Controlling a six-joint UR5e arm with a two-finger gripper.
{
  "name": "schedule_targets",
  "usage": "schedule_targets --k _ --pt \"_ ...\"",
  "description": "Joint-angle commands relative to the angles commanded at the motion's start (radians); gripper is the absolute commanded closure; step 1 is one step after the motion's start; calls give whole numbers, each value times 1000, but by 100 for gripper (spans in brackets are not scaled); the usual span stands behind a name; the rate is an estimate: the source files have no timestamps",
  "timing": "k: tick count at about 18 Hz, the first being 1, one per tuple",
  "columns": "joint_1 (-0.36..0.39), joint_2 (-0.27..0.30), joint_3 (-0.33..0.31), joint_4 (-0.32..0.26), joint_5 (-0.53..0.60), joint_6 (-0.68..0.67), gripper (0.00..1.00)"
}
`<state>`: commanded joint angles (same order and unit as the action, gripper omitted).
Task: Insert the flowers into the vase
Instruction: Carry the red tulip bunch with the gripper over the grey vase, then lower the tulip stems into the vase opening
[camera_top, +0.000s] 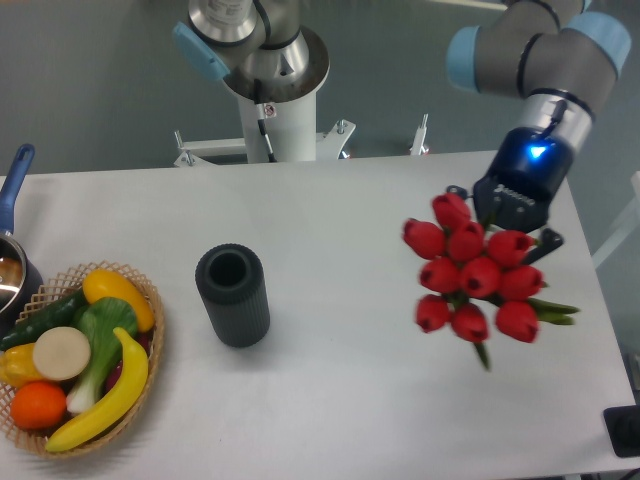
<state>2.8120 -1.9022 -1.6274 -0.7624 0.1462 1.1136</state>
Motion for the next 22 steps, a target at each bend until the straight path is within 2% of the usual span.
schedule_targets --k 5,9,13,18,22 --pt "-57 49 -74 0 -103 5 74" --pt "-114 71 -137 2 -178 60 74" --pt "-167 101 -160 0 -211 61 74" --pt "-226 130 -265 2 -209 83 74" --pt "-232 159 -367 2 -247 113 74"
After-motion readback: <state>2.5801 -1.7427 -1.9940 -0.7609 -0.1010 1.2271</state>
